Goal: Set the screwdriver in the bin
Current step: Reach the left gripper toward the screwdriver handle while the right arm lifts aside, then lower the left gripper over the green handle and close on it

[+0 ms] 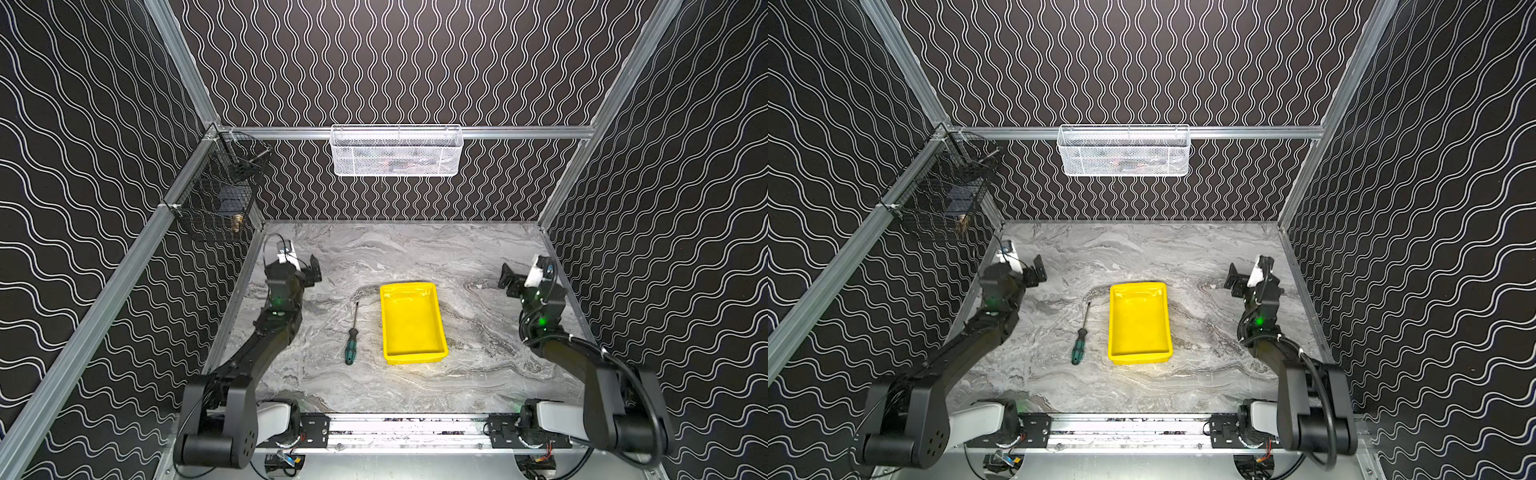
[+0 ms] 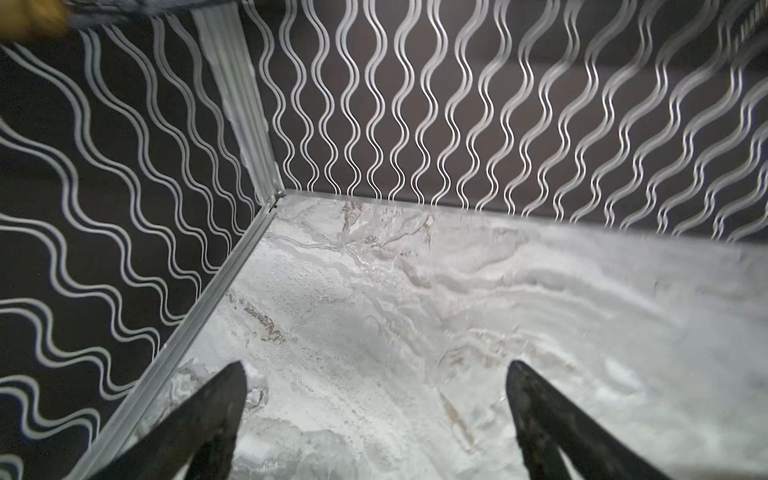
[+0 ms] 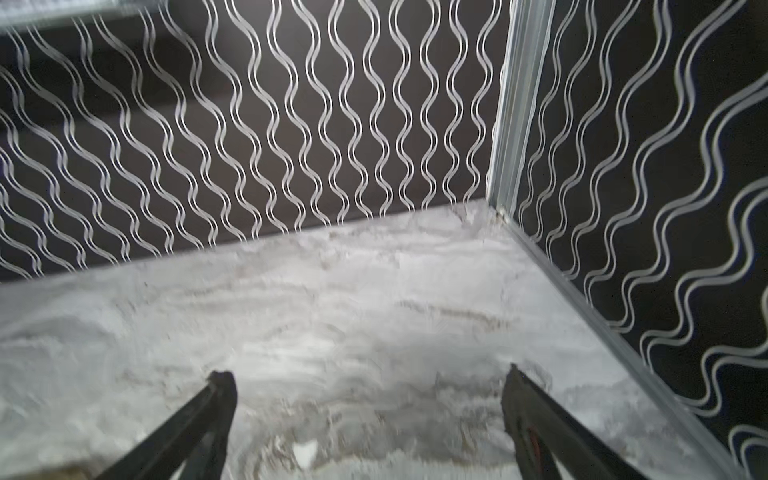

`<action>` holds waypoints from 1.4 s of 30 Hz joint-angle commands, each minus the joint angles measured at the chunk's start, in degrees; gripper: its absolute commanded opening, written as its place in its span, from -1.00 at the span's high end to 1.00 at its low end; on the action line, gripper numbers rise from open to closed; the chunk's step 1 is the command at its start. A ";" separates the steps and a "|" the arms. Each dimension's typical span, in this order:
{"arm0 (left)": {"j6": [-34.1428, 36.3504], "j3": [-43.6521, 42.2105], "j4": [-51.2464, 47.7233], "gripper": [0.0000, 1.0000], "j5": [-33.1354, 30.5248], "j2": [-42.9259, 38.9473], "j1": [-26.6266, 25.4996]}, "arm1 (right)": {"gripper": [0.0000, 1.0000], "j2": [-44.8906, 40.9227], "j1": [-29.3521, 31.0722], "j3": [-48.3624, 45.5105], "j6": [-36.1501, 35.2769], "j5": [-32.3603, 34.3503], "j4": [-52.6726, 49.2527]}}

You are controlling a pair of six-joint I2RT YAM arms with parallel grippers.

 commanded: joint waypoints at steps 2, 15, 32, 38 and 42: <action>-9.48 8.68 -28.44 -0.98 3.47 0.31 0.06 | -0.99 -4.92 0.19 6.25 6.36 -6.48 -23.26; -11.16 16.27 -59.53 -0.98 17.14 -0.53 -3.15 | -0.99 -11.95 0.23 17.30 6.91 -20.55 -51.24; -17.69 8.58 -58.13 -0.98 13.89 3.04 -13.65 | -0.99 -9.21 0.23 16.93 3.96 -30.24 -52.79; -16.94 8.84 -57.91 -0.95 12.90 8.39 -15.32 | -0.99 -8.36 0.24 16.51 3.94 -31.14 -52.02; -16.94 8.93 -57.53 -0.86 12.61 10.76 -15.86 | -0.99 -8.34 0.24 16.44 3.73 -30.83 -51.95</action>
